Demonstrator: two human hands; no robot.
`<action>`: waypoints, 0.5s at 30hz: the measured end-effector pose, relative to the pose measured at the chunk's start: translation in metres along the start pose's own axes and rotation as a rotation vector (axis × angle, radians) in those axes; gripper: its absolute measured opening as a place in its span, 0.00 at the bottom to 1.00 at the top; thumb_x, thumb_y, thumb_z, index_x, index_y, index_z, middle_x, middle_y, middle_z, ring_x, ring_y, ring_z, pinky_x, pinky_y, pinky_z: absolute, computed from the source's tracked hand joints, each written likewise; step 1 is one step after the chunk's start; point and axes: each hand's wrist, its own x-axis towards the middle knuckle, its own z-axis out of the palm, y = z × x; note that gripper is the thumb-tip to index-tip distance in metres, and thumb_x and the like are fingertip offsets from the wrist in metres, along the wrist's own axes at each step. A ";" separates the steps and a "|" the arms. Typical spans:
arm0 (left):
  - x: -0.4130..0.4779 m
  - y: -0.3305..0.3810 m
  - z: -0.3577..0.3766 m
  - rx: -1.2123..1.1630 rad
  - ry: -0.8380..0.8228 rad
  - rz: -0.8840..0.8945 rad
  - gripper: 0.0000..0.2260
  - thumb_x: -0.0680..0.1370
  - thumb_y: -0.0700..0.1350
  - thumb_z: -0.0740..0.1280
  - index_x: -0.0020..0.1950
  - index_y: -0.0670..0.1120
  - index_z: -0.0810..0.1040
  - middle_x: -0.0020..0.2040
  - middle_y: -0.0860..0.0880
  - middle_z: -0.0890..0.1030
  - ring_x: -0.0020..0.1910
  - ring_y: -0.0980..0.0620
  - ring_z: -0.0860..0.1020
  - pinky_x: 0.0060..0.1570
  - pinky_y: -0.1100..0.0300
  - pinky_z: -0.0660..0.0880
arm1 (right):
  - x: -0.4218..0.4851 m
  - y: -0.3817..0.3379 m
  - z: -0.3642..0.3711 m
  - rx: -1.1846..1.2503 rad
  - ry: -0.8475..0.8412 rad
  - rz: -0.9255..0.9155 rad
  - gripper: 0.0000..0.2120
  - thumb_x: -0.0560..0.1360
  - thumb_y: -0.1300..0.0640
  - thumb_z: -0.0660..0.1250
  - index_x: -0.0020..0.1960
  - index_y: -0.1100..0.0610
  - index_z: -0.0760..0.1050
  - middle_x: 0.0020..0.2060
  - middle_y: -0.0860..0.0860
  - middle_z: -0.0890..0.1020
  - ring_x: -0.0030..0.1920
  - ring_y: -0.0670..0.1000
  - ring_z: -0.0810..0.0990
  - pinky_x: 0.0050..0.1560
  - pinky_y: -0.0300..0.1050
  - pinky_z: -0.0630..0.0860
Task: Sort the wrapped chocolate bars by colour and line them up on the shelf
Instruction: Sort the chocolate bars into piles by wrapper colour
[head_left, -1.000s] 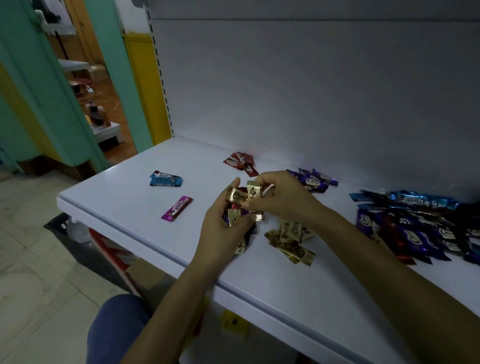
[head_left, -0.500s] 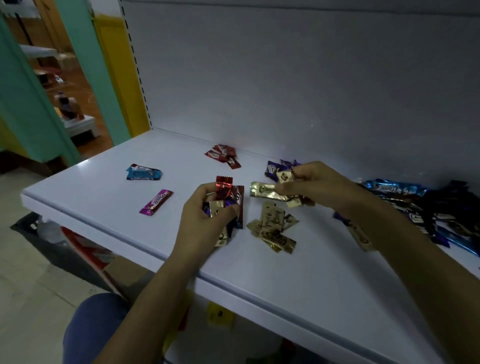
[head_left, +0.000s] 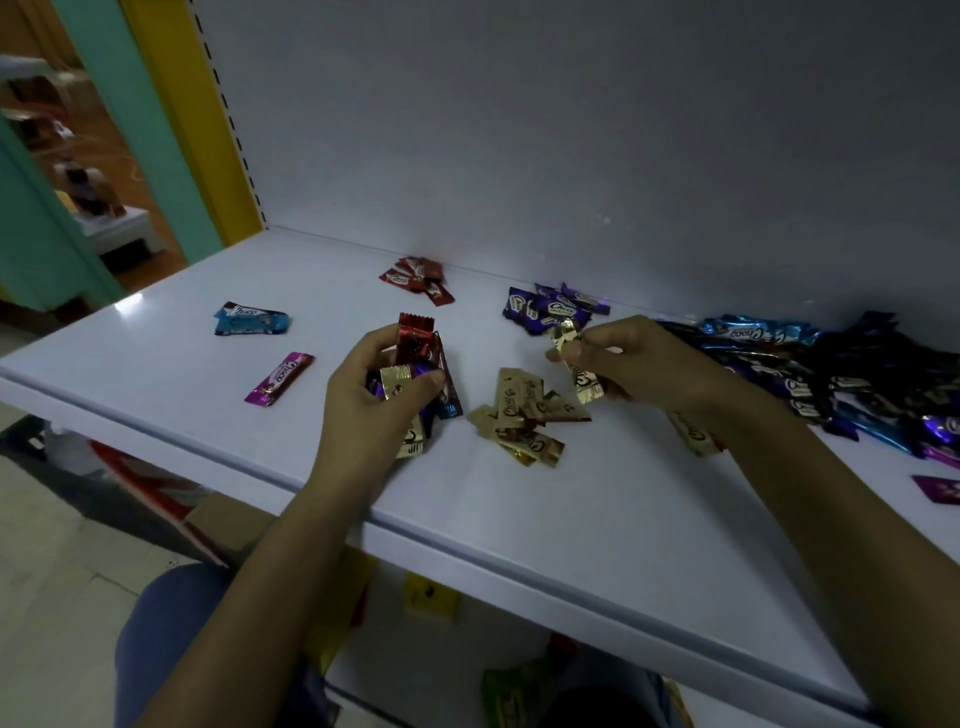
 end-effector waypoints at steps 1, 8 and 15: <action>0.001 -0.001 0.000 -0.006 0.000 -0.002 0.17 0.74 0.37 0.70 0.55 0.58 0.75 0.48 0.59 0.80 0.44 0.62 0.81 0.42 0.63 0.79 | 0.000 0.000 0.000 0.003 -0.003 -0.012 0.11 0.78 0.55 0.64 0.53 0.61 0.81 0.32 0.54 0.77 0.26 0.39 0.71 0.27 0.29 0.67; 0.000 0.000 0.001 -0.049 -0.010 -0.015 0.17 0.74 0.37 0.70 0.56 0.56 0.75 0.46 0.56 0.81 0.42 0.60 0.82 0.38 0.64 0.80 | 0.000 0.007 0.011 -0.019 -0.077 0.014 0.04 0.73 0.56 0.71 0.43 0.56 0.80 0.31 0.52 0.80 0.25 0.44 0.75 0.24 0.35 0.70; 0.000 0.001 0.001 -0.062 0.010 -0.035 0.19 0.74 0.38 0.70 0.58 0.58 0.72 0.48 0.58 0.79 0.44 0.59 0.82 0.41 0.62 0.81 | 0.008 0.019 0.015 -0.258 0.019 0.040 0.13 0.70 0.52 0.74 0.52 0.49 0.75 0.43 0.50 0.78 0.37 0.46 0.76 0.37 0.38 0.72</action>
